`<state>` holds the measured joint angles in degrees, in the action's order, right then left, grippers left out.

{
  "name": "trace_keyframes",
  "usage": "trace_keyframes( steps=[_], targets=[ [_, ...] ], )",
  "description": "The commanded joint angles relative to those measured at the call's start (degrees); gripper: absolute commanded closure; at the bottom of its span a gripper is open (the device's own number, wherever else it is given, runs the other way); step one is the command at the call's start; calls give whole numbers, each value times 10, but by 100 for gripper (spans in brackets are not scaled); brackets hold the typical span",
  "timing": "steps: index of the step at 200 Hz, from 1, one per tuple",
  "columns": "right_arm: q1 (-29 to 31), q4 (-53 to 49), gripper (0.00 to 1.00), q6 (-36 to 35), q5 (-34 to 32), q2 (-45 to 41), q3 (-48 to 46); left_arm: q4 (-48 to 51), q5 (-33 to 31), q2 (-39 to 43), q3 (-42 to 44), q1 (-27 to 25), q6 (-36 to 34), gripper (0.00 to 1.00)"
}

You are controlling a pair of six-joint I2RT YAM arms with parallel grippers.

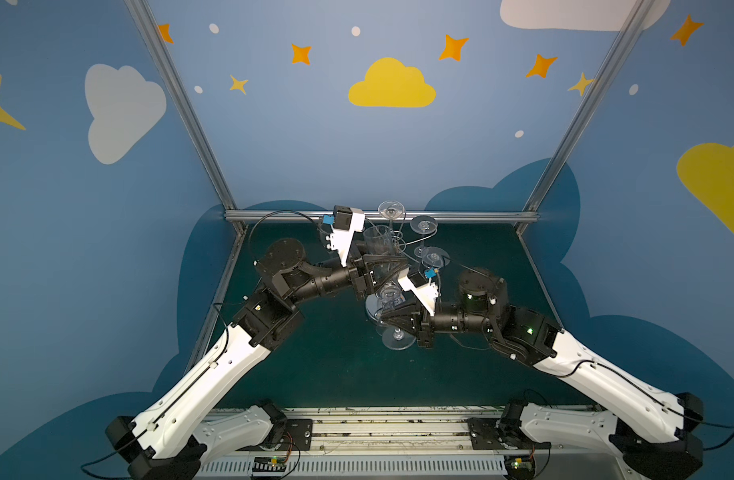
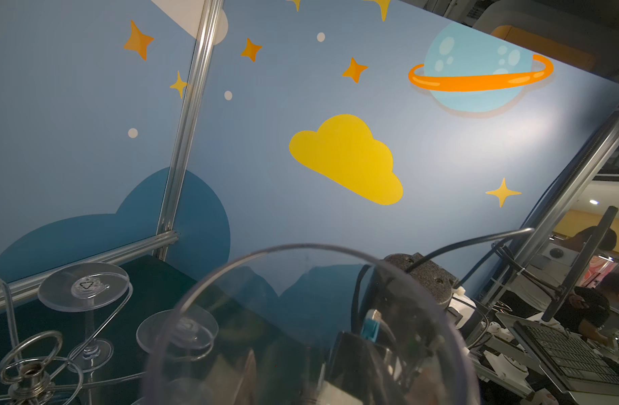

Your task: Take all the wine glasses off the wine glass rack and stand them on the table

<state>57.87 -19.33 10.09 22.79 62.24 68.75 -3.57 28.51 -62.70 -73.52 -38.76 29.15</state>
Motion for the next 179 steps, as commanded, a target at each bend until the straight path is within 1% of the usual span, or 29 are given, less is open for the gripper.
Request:
trace_keyframes(
  steps=[1,32,61,67,71,75,77,80,85,92,109,120,142,149,179],
  targets=[
    [4,22,100,-1,-14,2,-2,-29,-9,12,12,0,11,62],
    [5,20,100,-1,-20,3,1,-35,-23,22,27,1,13,66],
    [5,12,99,0,-30,3,3,-28,-38,34,31,1,2,67],
    [5,12,90,1,-32,3,3,-22,-42,38,32,1,-2,68],
    [5,12,82,1,-35,2,2,-19,-46,40,32,1,-6,68],
    [5,12,73,2,-39,1,2,-15,-49,43,33,1,-9,68],
    [5,11,66,3,-42,0,1,-13,-51,45,34,1,-11,68],
    [5,12,58,3,-45,-1,1,-11,-54,47,34,1,-13,68],
    [5,12,48,2,-48,-3,1,-7,-58,51,36,1,-16,69],
    [5,11,40,1,-55,-7,0,-2,-64,58,39,1,-21,69],
    [5,12,31,-2,-70,-18,0,14,-82,79,49,0,-38,69],
    [5,12,29,-6,-78,-26,0,25,-101,96,57,1,-53,69],
    [5,7,27,-16,-99,-45,-1,41,-147,136,85,0,-84,69],
    [4,6,27,-19,-106,-51,-2,50,-176,150,93,1,-95,69],
    [4,0,27,-32,-139,-76,-7,86,-245,207,124,0,-143,70]
  ],
)
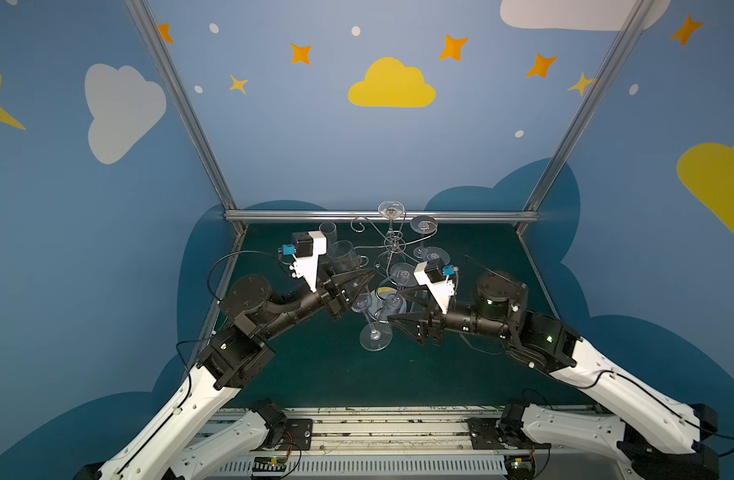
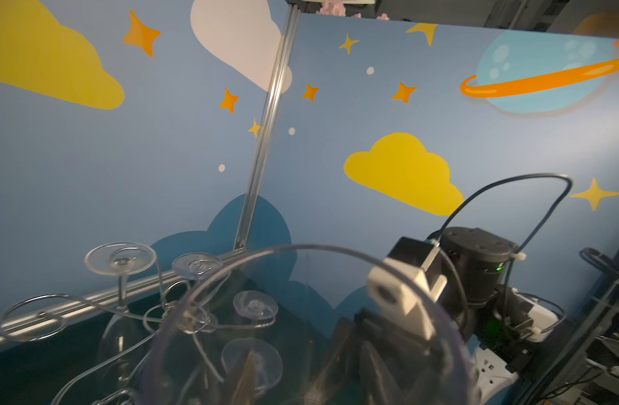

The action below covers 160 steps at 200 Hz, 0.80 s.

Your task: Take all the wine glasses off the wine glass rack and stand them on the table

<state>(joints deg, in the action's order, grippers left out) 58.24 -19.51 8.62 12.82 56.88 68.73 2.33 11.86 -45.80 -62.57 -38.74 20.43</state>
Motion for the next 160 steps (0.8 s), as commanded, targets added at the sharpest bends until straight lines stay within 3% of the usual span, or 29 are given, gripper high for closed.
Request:
trace_keyframes(
  steps=[1,44,100,121,145,160],
  targets=[
    [0,2,27,-17,-41,-23,-6,28,-82,39,15,0,-58,70],
    [-2,-13,27,-23,-88,-57,-20,62,-165,110,67,1,-149,70],
    [-5,-30,27,-21,-164,-114,-55,-8,-275,168,188,1,-238,68],
    [-7,-40,27,-19,-191,-135,-63,-89,-326,151,238,0,-271,69],
    [-7,-53,27,-13,-220,-161,-73,-220,-348,117,296,6,-301,69],
    [-8,-60,27,-7,-239,-178,-82,-252,-363,83,306,20,-296,70]
  ],
)
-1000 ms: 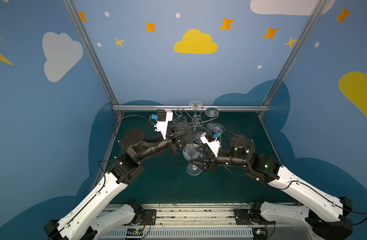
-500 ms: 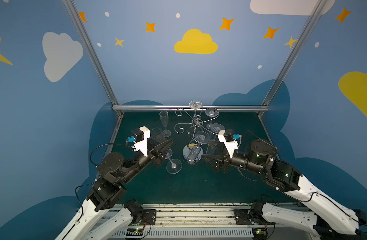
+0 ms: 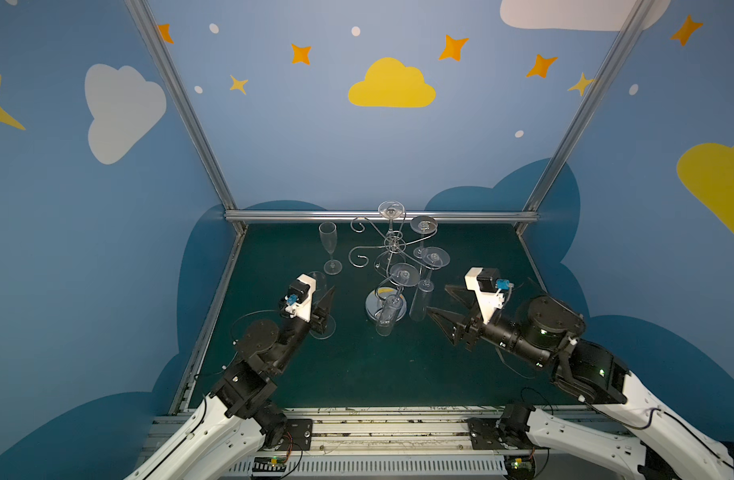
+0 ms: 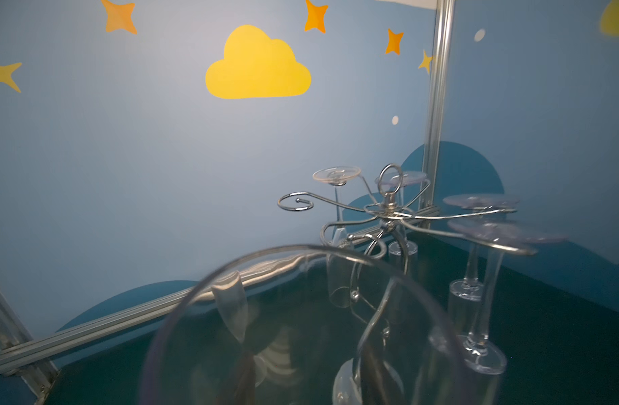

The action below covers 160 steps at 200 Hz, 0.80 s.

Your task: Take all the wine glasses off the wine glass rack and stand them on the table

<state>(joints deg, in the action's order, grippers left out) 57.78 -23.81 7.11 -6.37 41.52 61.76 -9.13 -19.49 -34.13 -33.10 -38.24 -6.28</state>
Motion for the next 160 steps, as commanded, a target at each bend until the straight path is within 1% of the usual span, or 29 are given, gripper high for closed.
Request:
trace_keyframes(
  steps=[1,18,38,56,66,103,160],
  targets=[
    [-3,-17,27,9,-49,-26,-13,-139,-52,-35,12,17,-28,70],
    [-3,-28,27,12,-73,-43,-22,-179,-57,-70,20,41,-9,71],
    [-3,-47,27,14,-106,-58,-27,-256,-42,-111,43,78,20,70],
    [-3,-55,26,17,-132,-71,-32,-279,-20,-153,42,117,60,69],
    [-4,-55,26,17,-147,-78,-36,-292,-9,-180,39,131,71,70],
    [-6,-49,26,-1,-220,-97,-55,-366,6,-276,27,151,81,71],
    [-22,-15,25,-46,-268,-104,-73,-452,47,-433,-27,183,97,70]
  ],
)
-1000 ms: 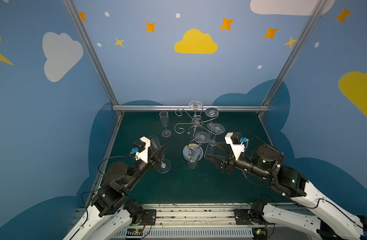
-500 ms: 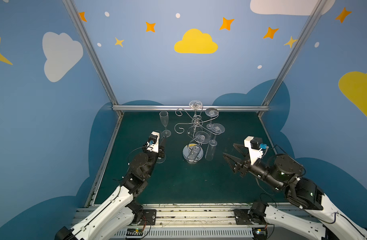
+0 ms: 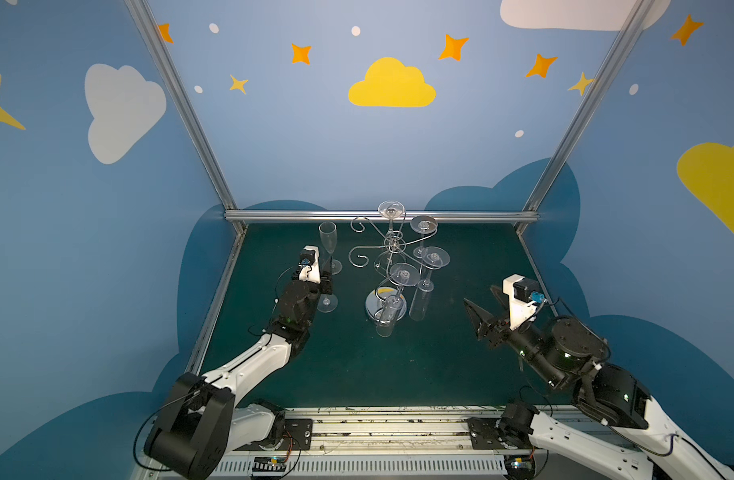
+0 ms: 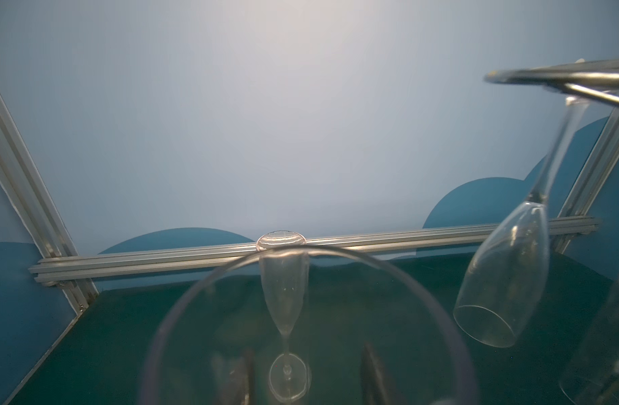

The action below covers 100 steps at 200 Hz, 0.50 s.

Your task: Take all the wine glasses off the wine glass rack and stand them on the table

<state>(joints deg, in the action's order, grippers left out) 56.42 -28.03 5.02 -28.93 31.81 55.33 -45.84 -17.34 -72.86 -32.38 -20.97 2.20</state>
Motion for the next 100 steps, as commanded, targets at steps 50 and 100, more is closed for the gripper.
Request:
trace_keyframes(
  steps=[50,100],
  targets=[
    [-40,43,24,-41,-43,2,-16,-139,43,-150,-81,25,12,71],
    [-97,45,23,-28,9,32,-15,-159,42,-199,-93,32,8,72]
  ],
)
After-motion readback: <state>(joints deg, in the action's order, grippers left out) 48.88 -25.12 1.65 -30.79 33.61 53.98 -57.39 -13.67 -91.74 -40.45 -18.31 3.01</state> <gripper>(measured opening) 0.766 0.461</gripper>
